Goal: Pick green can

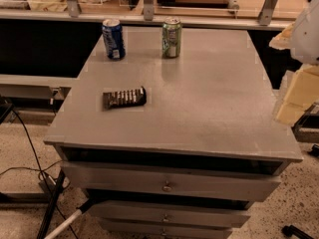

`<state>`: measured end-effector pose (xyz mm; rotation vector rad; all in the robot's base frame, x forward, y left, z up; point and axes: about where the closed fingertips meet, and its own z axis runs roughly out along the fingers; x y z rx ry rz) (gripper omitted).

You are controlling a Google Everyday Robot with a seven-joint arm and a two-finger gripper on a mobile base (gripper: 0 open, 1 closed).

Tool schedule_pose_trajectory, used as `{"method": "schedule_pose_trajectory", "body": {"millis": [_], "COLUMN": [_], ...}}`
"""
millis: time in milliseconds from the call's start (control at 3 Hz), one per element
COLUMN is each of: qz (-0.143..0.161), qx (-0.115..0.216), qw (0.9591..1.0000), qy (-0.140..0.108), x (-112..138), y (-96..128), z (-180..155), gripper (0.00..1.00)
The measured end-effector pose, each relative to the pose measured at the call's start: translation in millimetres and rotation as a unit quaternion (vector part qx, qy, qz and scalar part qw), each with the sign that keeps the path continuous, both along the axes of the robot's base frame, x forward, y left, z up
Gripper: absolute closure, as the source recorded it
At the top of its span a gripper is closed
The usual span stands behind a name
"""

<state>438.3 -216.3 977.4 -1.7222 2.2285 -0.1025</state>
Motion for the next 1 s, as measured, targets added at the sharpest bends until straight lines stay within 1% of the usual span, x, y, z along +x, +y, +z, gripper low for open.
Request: {"method": "schedule_pose_trajectory", "body": {"millis": [333, 667, 1000], "qz": [0.000, -0.009, -0.022], "qx": [0.000, 0.039, 0.115], "qw": [1.0000, 0.9987, 0.9900], "qy": [0.000, -0.033, -0.079], "x": [0.0, 22.5, 74.8], "y": [0.0, -4.3, -7.8], "z": [0.0, 17.0, 40.6], "gripper": [0.00, 0.00, 0.00]}}
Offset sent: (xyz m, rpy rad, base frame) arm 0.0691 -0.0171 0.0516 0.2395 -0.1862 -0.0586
